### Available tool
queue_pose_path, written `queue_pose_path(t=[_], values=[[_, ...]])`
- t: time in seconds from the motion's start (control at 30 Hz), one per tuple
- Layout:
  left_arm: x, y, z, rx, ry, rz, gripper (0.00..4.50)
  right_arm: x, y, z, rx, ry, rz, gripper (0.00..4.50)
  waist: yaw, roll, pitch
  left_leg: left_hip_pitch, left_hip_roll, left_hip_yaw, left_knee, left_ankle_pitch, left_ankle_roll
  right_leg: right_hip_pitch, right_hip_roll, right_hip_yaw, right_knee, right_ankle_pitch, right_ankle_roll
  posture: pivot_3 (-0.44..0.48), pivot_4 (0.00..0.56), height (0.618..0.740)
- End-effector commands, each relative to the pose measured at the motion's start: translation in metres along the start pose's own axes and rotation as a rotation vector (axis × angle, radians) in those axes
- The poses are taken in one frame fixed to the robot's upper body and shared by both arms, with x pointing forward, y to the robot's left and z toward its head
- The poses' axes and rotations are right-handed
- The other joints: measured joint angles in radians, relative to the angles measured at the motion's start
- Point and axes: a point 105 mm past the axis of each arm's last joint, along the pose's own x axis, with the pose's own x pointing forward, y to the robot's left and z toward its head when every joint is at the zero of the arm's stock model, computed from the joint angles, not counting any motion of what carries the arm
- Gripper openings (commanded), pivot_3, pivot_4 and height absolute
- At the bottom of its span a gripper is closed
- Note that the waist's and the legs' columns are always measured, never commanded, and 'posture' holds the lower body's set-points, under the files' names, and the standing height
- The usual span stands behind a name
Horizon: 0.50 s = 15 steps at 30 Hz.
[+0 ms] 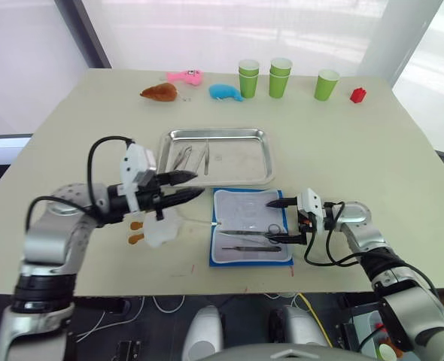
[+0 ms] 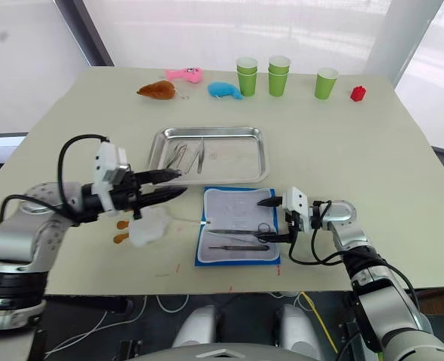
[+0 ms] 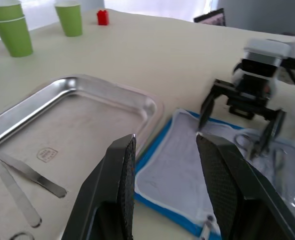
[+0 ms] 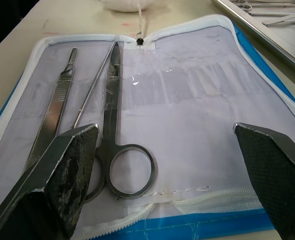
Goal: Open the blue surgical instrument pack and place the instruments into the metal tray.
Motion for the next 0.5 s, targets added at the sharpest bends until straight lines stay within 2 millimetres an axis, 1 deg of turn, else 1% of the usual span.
queue_pose_path(t=[0.03, 0.13, 0.2, 0.3, 0.4, 0.43, 0.5], values=[[-0.013, -0.018, 0.016, 0.136, -0.046, -0.110, 2.01, -0.008, 0.047, -0.069, 0.240, 0.196, 0.072, 4.50, 0.001, 0.000, 0.000, 0.000, 0.000, 0.000, -0.001, 0.000, 0.000, 0.000, -0.001, 0.000, -0.001, 0.000, 0.000, 0.000, 0.150, 0.740], [-0.023, -0.030, 0.013, 0.125, -0.037, -0.192, 2.01, -0.009, 0.048, -0.069, 0.243, 0.197, 0.075, 4.50, 0.002, 0.000, 0.000, 0.000, 0.001, -0.001, -0.002, 0.000, 0.000, 0.000, -0.004, 0.001, -0.002, 0.001, -0.001, 0.000, 0.150, 0.740], [-0.028, -0.033, 0.012, 0.108, -0.020, -0.233, 2.01, -0.009, 0.047, -0.069, 0.242, 0.197, 0.074, 4.50, 0.001, 0.000, 0.000, 0.000, 0.001, -0.001, -0.003, 0.000, 0.000, -0.001, -0.004, 0.001, -0.003, 0.001, -0.001, 0.000, 0.150, 0.740], [-0.035, -0.033, 0.010, 0.125, 0.019, -0.271, 2.80, -0.009, 0.046, -0.068, 0.241, 0.197, 0.073, 4.50, 0.001, 0.000, 0.000, -0.001, 0.001, -0.001, -0.003, 0.000, 0.000, -0.001, -0.004, 0.000, -0.004, 0.000, 0.000, 0.000, 0.150, 0.740], [-0.038, -0.034, 0.010, 0.116, 0.021, -0.302, 4.30, -0.008, 0.048, -0.069, 0.244, 0.197, 0.077, 4.50, 0.001, 0.000, 0.000, -0.001, 0.001, -0.001, -0.004, 0.000, 0.000, -0.001, -0.003, 0.000, -0.005, 0.000, 0.000, 0.000, 0.150, 0.740], [-0.039, -0.034, 0.010, 0.116, 0.023, -0.305, 4.48, -0.008, 0.048, -0.069, 0.245, 0.197, 0.078, 4.50, 0.001, 0.000, 0.000, -0.001, 0.001, -0.001, -0.004, 0.000, 0.000, -0.001, -0.003, 0.000, -0.005, 0.000, 0.000, 0.000, 0.150, 0.740], [-0.038, -0.034, 0.009, 0.126, 0.018, -0.303, 4.48, -0.008, 0.048, -0.069, 0.246, 0.196, 0.078, 4.50, 0.001, 0.000, 0.000, -0.001, 0.001, -0.001, -0.005, 0.000, 0.000, -0.002, -0.003, 0.000, -0.006, 0.000, 0.000, 0.000, 0.150, 0.740]])
